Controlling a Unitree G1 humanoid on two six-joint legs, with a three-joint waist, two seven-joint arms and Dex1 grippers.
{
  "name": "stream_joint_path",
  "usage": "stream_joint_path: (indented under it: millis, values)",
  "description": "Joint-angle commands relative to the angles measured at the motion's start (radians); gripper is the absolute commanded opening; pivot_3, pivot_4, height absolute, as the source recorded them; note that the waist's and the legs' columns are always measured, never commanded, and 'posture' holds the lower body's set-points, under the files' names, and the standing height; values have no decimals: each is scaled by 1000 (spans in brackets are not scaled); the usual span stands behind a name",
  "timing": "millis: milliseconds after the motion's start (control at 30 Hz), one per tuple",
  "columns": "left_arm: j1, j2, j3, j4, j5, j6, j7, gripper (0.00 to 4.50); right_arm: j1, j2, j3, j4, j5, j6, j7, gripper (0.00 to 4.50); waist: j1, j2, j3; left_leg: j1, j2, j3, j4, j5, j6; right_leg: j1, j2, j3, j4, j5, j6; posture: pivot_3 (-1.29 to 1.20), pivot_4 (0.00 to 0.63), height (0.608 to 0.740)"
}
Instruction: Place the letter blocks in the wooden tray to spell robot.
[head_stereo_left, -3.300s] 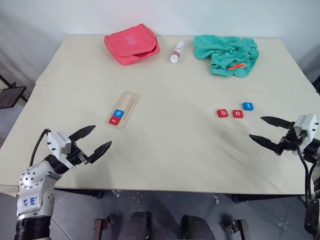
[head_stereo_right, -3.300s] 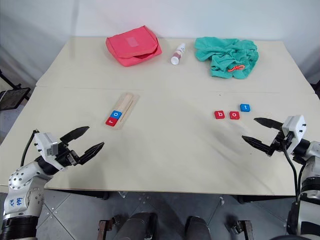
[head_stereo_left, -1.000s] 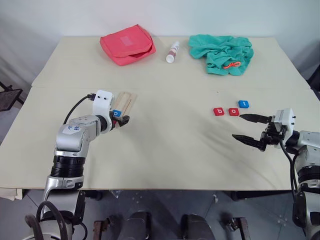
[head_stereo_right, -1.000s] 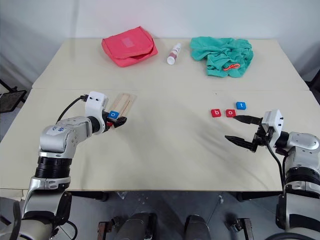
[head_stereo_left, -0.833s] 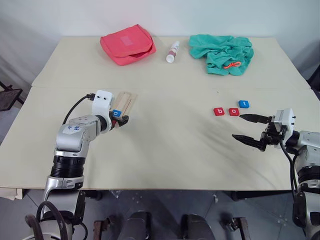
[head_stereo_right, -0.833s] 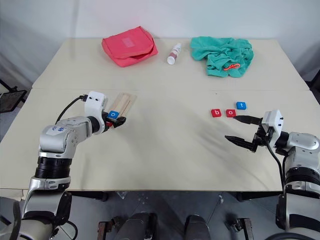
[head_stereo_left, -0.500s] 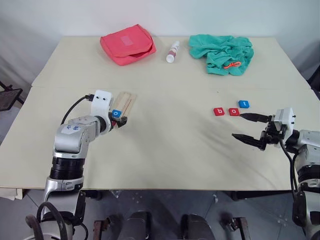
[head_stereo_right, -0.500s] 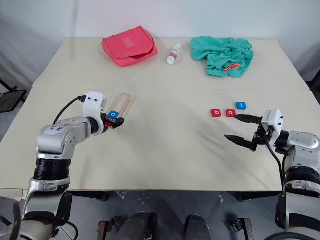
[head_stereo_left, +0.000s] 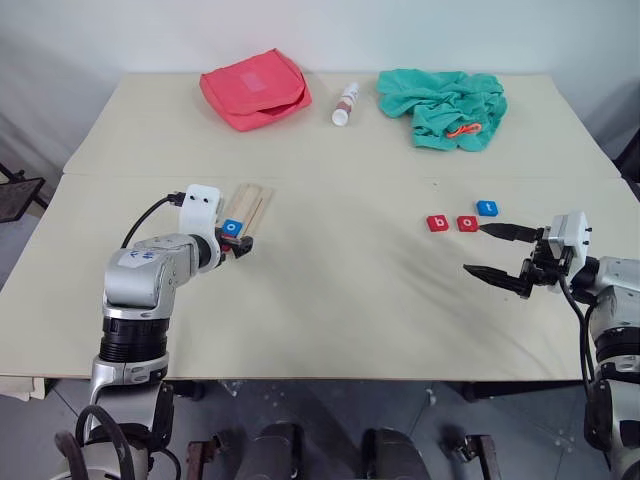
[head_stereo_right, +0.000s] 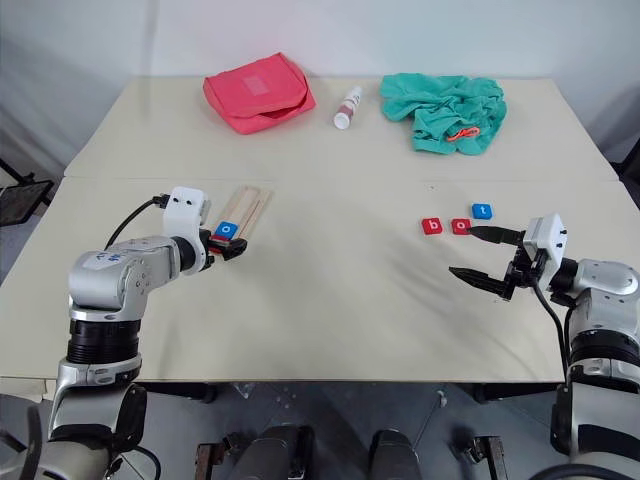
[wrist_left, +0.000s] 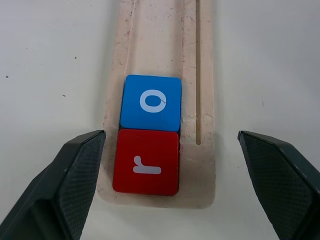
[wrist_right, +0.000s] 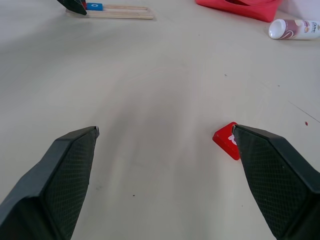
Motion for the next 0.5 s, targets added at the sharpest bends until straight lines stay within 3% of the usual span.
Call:
stream_joint_path:
  millis: [33,500]
  values:
    - [2,5,23,-5,17,15,16,4500,-11,-7,-9,-11,8,0,33,4453,0,0,0,0,0,0,0,0,0,0,0,0,0,0,0,0,150,740]
    - [34,30,6,11,17,15,-5,4500,-22,-5,-4,-1,-1,1,27,4453,0,0,0,0,0,1,0,0,0,-1,0,1,0,0,0,0,150,740]
